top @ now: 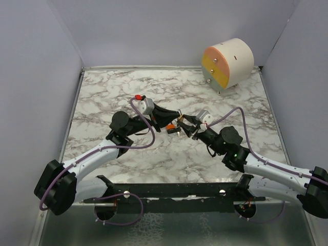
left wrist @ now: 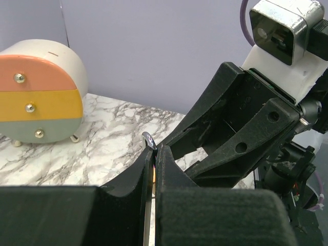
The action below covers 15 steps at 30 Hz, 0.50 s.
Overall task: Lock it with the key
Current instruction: Lock the lock.
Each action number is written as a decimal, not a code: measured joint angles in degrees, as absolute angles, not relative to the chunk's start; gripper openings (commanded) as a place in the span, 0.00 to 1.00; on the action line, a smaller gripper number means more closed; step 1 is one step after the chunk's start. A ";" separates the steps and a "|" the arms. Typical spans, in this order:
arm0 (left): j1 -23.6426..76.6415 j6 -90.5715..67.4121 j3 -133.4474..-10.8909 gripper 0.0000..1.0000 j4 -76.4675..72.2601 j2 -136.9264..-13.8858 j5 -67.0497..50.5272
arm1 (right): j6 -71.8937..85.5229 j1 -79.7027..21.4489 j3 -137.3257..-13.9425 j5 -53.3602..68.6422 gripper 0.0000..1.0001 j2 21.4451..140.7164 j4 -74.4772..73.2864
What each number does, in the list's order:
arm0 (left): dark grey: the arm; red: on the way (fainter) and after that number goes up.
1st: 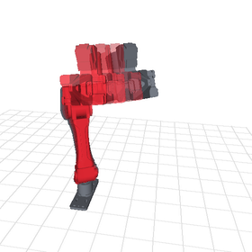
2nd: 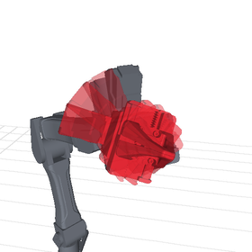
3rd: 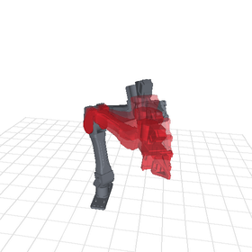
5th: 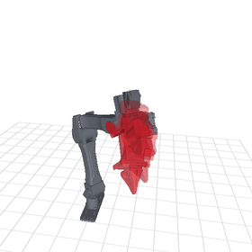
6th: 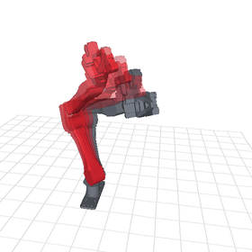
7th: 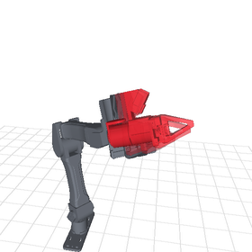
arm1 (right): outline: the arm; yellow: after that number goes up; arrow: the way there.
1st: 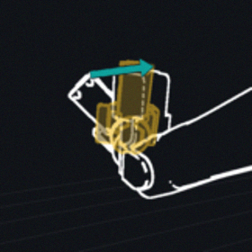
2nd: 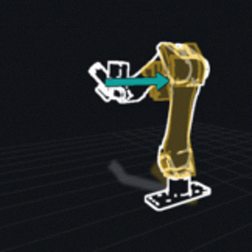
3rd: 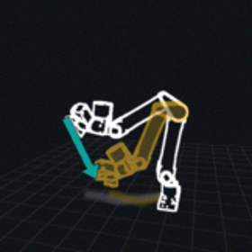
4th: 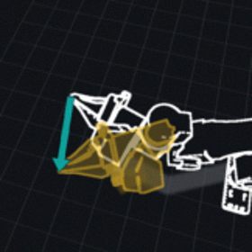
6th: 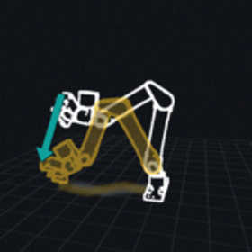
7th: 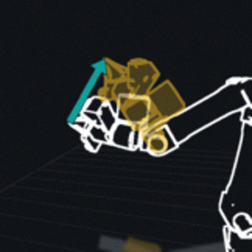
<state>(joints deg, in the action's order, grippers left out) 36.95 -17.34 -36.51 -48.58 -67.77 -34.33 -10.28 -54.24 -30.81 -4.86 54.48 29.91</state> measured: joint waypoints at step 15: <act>37.28 -16.58 -40.40 0.00 -40.29 -63.81 -30.57 | -12.49 -54.26 -32.23 -4.99 0.42 55.72 31.27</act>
